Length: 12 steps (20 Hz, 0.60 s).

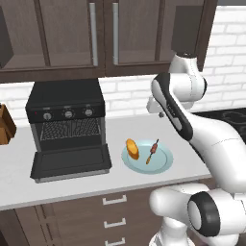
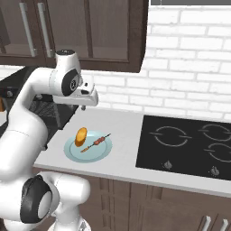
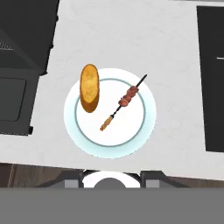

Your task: Pick up the kebab skewer and baguette bread, and place them inside the toaster oven. Close the toaster oven door and start by setting the timer.

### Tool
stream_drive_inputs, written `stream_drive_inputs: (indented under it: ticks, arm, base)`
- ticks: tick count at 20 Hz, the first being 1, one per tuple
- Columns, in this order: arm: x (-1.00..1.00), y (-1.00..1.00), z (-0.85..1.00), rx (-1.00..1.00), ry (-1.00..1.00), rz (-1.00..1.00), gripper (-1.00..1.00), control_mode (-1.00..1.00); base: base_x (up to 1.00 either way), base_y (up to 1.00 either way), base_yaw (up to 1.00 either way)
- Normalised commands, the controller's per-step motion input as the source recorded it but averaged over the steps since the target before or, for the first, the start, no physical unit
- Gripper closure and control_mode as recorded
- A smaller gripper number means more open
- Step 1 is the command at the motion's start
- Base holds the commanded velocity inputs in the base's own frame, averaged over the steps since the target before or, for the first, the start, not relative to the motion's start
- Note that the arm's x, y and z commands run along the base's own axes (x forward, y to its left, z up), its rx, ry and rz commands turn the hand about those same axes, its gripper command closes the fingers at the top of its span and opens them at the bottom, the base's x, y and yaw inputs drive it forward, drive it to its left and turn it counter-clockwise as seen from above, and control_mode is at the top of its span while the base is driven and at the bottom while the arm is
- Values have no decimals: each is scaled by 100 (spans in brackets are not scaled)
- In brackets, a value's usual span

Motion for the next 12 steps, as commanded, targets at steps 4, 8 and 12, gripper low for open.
stream_drive_inputs:
  ticks: [4, 8, 12]
  arm:
    - [-29, 31, -5, 0, -5, 0, -100, -100]
    - [-59, 96, -28, -5, -14, 0, -100, -100]
    - [-19, 100, -20, 0, -12, 0, -100, -100]
  base:
    - [0, 0, 0]
    - [0, 0, 0]
    - [0, 0, 0]
